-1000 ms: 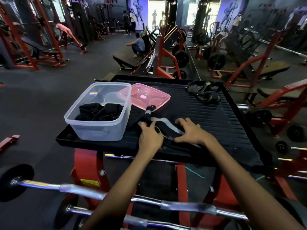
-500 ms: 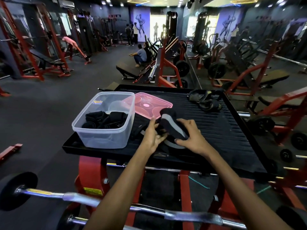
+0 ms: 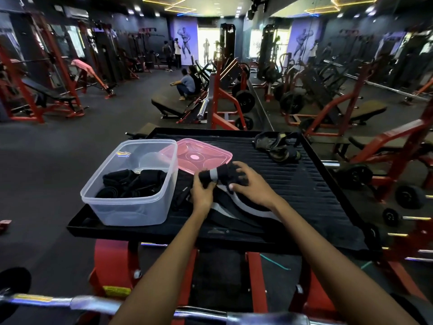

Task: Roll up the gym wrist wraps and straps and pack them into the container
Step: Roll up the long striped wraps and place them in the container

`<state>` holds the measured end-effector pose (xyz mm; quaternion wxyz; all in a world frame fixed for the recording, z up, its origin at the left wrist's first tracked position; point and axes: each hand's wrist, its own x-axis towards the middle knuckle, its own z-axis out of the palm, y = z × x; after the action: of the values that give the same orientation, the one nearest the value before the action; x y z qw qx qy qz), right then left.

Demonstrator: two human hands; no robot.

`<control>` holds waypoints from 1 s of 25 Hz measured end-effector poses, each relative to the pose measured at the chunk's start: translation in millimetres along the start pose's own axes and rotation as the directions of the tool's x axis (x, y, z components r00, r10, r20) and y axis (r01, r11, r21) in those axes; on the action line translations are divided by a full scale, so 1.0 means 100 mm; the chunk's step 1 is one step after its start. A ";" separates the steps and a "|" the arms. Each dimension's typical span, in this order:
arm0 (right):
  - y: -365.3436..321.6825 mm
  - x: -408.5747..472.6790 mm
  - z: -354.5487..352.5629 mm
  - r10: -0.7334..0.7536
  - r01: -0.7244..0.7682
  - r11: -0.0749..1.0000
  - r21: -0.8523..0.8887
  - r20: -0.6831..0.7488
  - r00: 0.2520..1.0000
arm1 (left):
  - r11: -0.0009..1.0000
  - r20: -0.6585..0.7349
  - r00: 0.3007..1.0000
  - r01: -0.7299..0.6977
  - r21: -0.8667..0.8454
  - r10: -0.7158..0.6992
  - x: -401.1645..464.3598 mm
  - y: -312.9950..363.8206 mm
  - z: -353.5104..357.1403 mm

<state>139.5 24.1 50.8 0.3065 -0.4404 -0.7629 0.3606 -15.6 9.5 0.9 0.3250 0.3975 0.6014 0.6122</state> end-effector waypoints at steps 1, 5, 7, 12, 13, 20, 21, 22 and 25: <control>-0.03 0.07 0.04 -0.009 0.009 0.998 0.055 0.006 1.000 | 0.999 -0.003 1.000 -0.025 0.047 0.025 0.02 -0.02 -0.02; 0.02 0.38 0.15 0.023 -0.023 0.964 0.264 0.004 1.000 | 0.984 0.007 0.993 -0.116 0.137 0.116 0.05 -0.07 -0.03; 0.10 0.50 0.19 -0.029 0.011 0.973 0.230 0.075 0.997 | 0.977 -0.006 0.990 -0.138 0.165 0.141 0.02 -0.06 -0.01; 0.21 0.74 0.30 -0.036 0.042 0.963 0.267 -0.025 0.999 | 0.957 -0.016 0.977 -0.205 0.206 0.213 0.04 -0.05 -0.02; 0.24 0.75 0.30 -0.035 0.032 0.966 0.257 0.004 0.999 | 0.954 -0.029 0.974 -0.213 0.210 0.224 0.03 -0.06 -0.02; 0.27 1.00 0.17 -0.082 0.094 0.915 0.392 -0.048 0.995 | 0.990 -0.127 0.988 -0.099 -0.101 0.086 0.42 0.03 0.10; 0.29 1.04 0.17 -0.055 0.080 0.923 0.377 -0.075 0.996 | 0.992 -0.117 0.990 -0.089 -0.089 0.078 0.48 0.03 0.14; 0.34 1.07 0.19 -0.031 0.064 0.929 0.365 -0.097 0.995 | 0.994 -0.116 0.990 -0.088 -0.064 0.081 0.52 0.01 0.18; 0.48 1.07 0.22 0.008 0.066 0.921 0.383 -0.189 0.982 | 0.991 -0.079 0.988 -0.130 0.035 0.133 0.58 -0.09 0.24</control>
<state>98.4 130.2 15.0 0.4632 -0.3916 -0.6507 0.4569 -23.1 72.1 -3.3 0.2531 0.4158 0.5958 0.6388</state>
